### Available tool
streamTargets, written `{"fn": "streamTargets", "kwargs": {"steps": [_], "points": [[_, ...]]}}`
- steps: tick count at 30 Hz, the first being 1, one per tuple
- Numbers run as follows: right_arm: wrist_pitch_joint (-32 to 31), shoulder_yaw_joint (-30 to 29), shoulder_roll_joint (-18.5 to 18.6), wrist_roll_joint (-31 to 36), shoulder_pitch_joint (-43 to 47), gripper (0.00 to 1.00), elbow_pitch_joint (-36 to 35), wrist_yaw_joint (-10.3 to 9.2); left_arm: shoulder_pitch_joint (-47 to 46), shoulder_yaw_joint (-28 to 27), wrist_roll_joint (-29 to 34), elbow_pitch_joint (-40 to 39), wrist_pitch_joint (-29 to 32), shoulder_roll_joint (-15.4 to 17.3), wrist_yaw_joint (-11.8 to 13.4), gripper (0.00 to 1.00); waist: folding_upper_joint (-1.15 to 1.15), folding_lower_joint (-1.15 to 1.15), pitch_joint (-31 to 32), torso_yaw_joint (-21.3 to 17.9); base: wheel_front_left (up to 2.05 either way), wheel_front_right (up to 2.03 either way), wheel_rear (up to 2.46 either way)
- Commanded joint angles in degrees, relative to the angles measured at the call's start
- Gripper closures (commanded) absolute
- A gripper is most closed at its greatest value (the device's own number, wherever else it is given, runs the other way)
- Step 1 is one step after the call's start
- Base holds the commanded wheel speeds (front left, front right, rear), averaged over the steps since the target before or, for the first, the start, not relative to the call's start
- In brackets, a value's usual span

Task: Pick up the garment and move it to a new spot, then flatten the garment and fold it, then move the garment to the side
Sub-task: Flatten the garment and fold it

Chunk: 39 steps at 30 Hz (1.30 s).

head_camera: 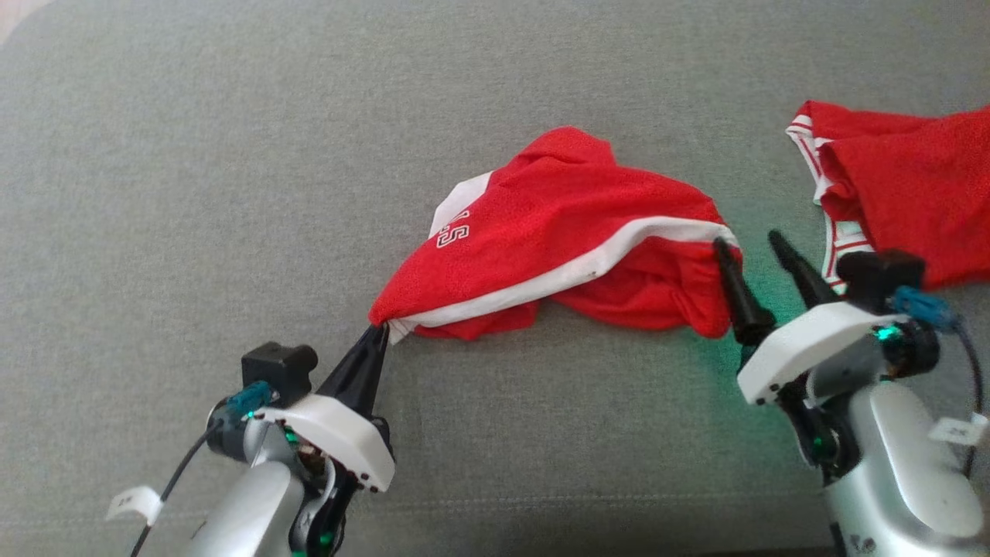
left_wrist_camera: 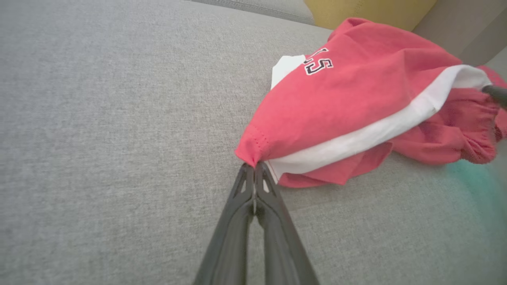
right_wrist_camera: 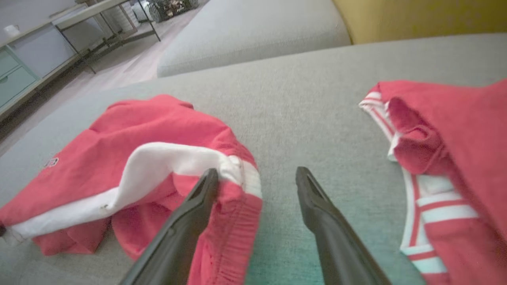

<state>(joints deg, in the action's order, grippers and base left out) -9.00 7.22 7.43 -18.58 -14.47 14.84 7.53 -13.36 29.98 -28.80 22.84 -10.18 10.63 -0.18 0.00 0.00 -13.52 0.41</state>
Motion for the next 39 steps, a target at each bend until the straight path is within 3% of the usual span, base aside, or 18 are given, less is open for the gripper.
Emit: {"fn": "streamTargets", "kwargs": {"steps": [1, 5, 6, 7, 15, 22, 32, 39], "points": [[-0.05, 1.6, 0.41, -0.99, -1.88, 0.0, -0.81, -0.04, -2.44, -1.8, 0.47, -1.48, -0.53, 1.03, 0.13, 1.0, 0.0, 0.0, -0.25, 0.34, 0.0, 0.0, 0.0], [0.14, 3.69, 0.62, -3.86, -3.24, 0.0, 2.5, -0.04, -2.7, -1.7, 0.41, -1.22, -0.88, 1.0, 0.15, 1.0, 0.0, 0.0, -0.56, 0.78, 0.0, 0.0, 0.0], [0.37, 4.12, 0.77, -4.48, -3.45, 0.53, 2.97, -0.04, -2.74, -1.71, 0.37, -1.16, -0.98, 1.02, 0.14, 1.0, 0.0, 0.0, -0.62, 0.83, 0.0, 0.0, 0.0], [0.66, 4.62, 0.85, -5.33, -3.6, 1.0, 3.2, -0.04, -2.77, -1.72, 0.34, -1.09, -1.08, 1.05, 0.13, 1.0, 0.0, 0.0, -0.66, 0.85, 0.0, 0.0, 0.0], [6.55, 4.27, 2.85, -3.37, -4.06, 1.0, 1.18, -0.04, -2.9, -3.16, 1.17, -2.57, -3.21, 2.07, 1.59, 1.0, 0.0, 0.0, 0.04, 0.57, 0.0, 0.0, 0.0], [8.04, 2.44, 2.63, -2.18, -2.98, 1.0, -6.5, -0.04, -3.69, -6.98, 3.38, -11.37, -4.6, 3.84, 3.92, 1.0, 0.0, 0.0, 2.33, 0.45, 0.0, 0.0, 0.0], [2.16, -2.66, 0.35, -3.35, -0.65, 1.0, -23.23, -0.04, -7.91, -10.03, 7.22, -28.79, -4.17, 6.35, 6.11, 1.0, 0.0, 0.0, 7.16, 0.25, 0.0, 0.0, 0.0], [-5.17, -6.83, -1.57, -4.45, 2.65, 1.0, -37.66, -0.04, -10.68, -10.89, 8.62, -41.19, 1.46, 8.43, 7.94, 1.0, 0.0, 0.0, 9.66, -0.8, 0.0, 0.0, 0.0]]}}
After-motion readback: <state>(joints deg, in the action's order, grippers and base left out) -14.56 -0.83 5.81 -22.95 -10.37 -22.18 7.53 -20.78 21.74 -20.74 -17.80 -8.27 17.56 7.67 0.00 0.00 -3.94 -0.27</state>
